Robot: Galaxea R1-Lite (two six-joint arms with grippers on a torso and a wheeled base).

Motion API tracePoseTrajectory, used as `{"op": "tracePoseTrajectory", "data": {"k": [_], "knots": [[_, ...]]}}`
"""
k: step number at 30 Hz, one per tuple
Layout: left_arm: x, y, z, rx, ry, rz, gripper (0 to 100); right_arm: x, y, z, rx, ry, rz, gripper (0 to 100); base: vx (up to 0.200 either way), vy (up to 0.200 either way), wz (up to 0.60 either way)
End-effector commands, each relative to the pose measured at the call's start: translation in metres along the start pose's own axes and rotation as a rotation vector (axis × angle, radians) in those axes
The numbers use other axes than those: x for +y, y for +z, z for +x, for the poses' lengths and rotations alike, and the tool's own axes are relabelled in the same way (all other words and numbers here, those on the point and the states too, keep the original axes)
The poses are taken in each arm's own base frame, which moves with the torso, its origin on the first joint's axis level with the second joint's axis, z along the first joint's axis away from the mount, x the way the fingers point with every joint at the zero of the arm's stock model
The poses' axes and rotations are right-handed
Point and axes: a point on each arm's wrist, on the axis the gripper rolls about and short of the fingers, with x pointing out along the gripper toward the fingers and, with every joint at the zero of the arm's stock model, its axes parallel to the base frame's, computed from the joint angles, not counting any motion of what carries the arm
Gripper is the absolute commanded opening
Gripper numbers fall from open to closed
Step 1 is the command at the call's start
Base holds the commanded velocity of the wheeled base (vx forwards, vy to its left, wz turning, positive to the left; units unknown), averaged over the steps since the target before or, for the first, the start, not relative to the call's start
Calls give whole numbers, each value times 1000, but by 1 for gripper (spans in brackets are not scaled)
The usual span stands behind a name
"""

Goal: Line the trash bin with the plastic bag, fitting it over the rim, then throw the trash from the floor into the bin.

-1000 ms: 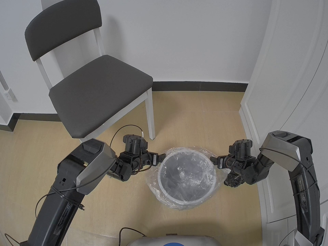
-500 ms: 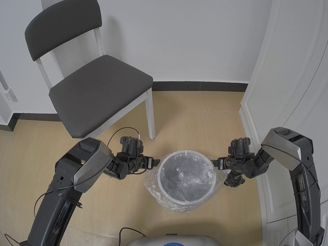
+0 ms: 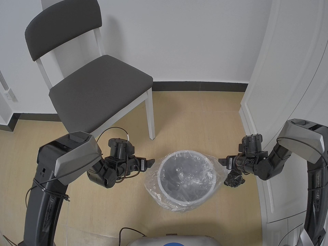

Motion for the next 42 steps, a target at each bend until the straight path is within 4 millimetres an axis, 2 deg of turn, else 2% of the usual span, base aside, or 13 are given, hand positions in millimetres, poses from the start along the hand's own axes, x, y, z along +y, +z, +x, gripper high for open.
{"op": "tracePoseTrajectory", "data": {"k": [1, 5, 12, 20, 25, 36, 42], "knots": [[-2, 17, -54, -96, -5, -12, 100, 1, 11, -62, -92, 2, 23, 100, 0, 0, 0], [-1, 13, -68, -139, -10, -9, 100, 11, 1, -86, -114, 43, 46, 100, 0, 0, 0], [-1, 1, -81, -146, -22, -12, 100, 22, -12, -102, -141, 91, 53, 100, 0, 0, 0], [-6, 0, -91, -194, -52, 22, 100, 22, -16, -98, -58, 71, 35, 100, 0, 0, 0], [-11, 11, -99, -223, -65, 22, 100, 22, -13, -101, -44, 68, 35, 100, 0, 0, 0], [-15, 12, -85, -62, -40, -16, 100, 30, -8, -102, 81, 66, 27, 100, 0, 0, 0], [-18, 8, -81, 7, -1, -34, 100, 46, -8, -94, 90, 102, 35, 100, 0, 0, 0]]}}
